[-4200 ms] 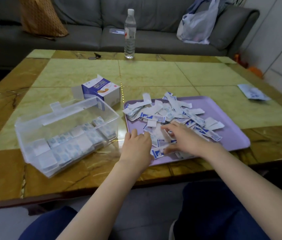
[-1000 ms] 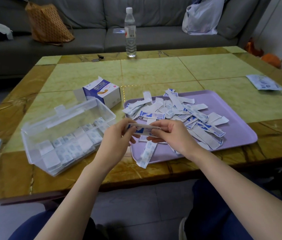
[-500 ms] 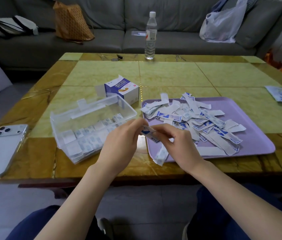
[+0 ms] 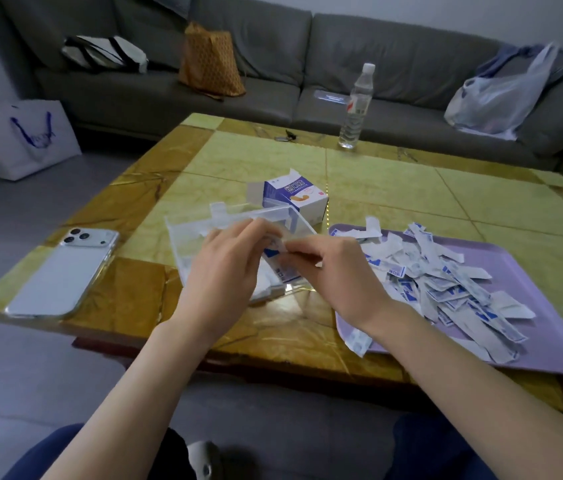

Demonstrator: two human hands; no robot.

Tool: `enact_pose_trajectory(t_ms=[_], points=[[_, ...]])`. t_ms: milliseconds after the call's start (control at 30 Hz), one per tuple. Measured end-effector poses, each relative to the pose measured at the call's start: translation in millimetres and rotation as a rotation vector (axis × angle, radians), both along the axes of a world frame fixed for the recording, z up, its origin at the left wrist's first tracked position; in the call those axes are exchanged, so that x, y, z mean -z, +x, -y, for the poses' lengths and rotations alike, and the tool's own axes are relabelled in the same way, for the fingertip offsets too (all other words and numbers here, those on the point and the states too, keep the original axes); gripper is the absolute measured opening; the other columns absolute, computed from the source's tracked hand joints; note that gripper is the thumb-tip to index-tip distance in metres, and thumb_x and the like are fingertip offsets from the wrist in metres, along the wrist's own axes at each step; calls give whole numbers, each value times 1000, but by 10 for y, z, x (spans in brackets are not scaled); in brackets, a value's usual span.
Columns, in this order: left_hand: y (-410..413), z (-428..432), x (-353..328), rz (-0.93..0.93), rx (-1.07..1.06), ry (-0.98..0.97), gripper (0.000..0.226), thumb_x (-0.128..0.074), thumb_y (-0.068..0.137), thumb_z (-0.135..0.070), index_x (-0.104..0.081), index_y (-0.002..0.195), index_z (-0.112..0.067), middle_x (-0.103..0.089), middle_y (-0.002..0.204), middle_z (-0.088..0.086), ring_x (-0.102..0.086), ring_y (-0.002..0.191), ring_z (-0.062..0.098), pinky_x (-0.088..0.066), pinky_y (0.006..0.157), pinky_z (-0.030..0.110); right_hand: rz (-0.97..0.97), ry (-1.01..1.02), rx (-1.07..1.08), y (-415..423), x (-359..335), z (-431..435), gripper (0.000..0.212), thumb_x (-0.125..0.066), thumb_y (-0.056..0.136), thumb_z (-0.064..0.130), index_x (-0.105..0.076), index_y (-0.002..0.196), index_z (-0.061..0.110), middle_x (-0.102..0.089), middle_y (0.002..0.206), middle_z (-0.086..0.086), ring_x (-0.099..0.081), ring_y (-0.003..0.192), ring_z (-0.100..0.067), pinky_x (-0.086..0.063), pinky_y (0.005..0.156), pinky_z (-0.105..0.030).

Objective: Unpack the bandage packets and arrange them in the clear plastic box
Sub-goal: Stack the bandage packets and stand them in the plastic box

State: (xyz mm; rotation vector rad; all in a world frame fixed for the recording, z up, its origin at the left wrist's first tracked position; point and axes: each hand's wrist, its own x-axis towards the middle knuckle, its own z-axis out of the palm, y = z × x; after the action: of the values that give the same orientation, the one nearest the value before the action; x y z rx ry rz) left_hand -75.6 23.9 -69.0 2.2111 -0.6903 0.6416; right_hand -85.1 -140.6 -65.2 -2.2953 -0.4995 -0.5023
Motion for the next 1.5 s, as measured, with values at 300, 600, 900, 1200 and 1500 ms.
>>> enact_pose_trajectory(t_ms=[300, 600, 900, 1200, 1500], points=[[112, -667, 53, -390, -406, -12, 38, -45, 96, -21, -41, 134, -23, -47, 135, 0, -44, 123, 23, -32, 104, 51, -246, -59, 74, 511, -331, -441, 23, -67, 85, 22, -72, 75, 2, -63, 63, -17, -41, 52, -12, -37, 53, -24], [21, -812, 151, -603, -332, 49, 48, -42, 97, -37, -34, 143, -25, -37, 147, -2, -31, 135, 19, -25, 110, 42, -768, -294, 118, 925, -64, -800, 17, -73, 79, 15, -74, 84, -2, -72, 79, -15, -66, 61, -17, -56, 72, -24], [12, -831, 232, -584, -287, 63, 54, -40, 96, -42, -26, 146, -27, -31, 150, -3, -27, 136, 17, -24, 109, 38, -839, -517, 136, 932, 29, -1062, 35, -76, 77, 24, -70, 98, -2, -71, 97, -15, -68, 88, -26, -53, 88, -35], [18, -838, 270, -623, -249, 31, 55, -38, 96, -43, -21, 146, -29, -35, 145, 2, -33, 131, 21, -30, 107, 41, -824, -636, 111, 914, -18, -1143, 19, -70, 83, 20, -65, 91, 3, -65, 82, -9, -61, 75, -20, -53, 82, -30], [18, -830, 282, -670, -205, -10, 54, -36, 97, -42, -19, 146, -29, -37, 144, 5, -37, 129, 23, -34, 106, 45, -741, -757, 146, 860, -13, -1127, 23, -71, 81, 28, -58, 87, 10, -56, 84, -6, -50, 76, -19, -33, 50, -20]])
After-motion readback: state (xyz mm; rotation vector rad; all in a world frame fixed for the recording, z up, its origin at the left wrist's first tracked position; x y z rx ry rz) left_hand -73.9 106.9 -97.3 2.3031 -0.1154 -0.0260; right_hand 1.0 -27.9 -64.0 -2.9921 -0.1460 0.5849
